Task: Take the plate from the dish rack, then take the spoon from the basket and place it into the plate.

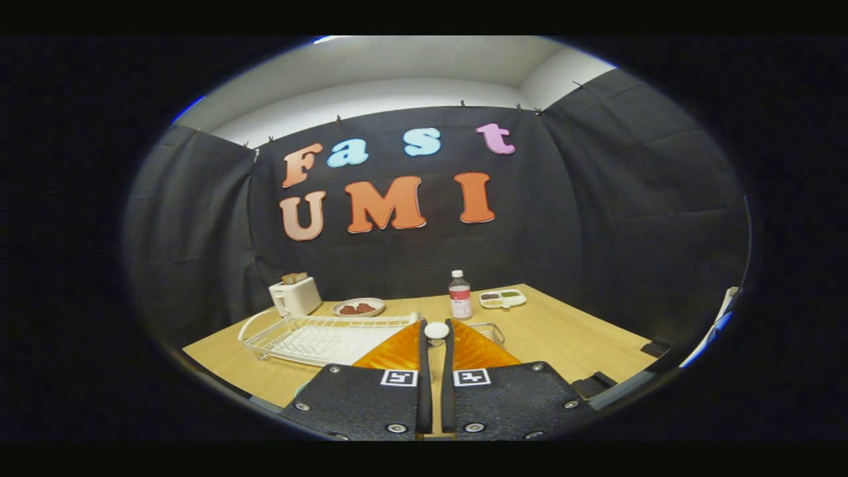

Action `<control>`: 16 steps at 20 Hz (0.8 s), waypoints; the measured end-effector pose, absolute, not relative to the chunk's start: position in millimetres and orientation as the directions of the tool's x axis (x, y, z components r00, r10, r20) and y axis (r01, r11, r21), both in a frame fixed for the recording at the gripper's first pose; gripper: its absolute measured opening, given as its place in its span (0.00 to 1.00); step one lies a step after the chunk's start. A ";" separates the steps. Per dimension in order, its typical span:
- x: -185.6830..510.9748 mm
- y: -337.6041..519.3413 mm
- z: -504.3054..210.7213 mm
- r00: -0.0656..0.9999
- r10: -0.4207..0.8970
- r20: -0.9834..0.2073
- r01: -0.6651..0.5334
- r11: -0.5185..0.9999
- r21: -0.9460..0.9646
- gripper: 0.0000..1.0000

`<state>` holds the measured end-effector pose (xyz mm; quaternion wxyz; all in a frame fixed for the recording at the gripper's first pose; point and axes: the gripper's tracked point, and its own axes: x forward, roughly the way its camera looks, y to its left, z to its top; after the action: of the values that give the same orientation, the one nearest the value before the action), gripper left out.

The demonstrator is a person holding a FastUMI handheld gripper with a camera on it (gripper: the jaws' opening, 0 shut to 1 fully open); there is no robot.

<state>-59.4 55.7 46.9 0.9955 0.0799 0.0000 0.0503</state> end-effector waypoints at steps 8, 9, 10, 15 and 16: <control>-86.0 138.9 8.0 0.951 0.309 0.004 -0.308 0.947 0.094 0.05; -86.8 149.2 0.9 0.942 0.334 -0.006 -0.332 0.938 0.098 0.05; -86.4 158.2 -6.5 0.934 0.356 -0.018 -0.353 0.930 0.105 0.05; -76.2 184.7 -47.0 0.909 0.406 -0.099 -0.394 0.911 0.123 0.05; -74.9 186.5 -54.9 0.906 0.407 -0.118 -0.394 0.911 0.122 0.06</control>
<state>-74.9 186.5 -54.9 0.9750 0.0475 0.0708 0.2054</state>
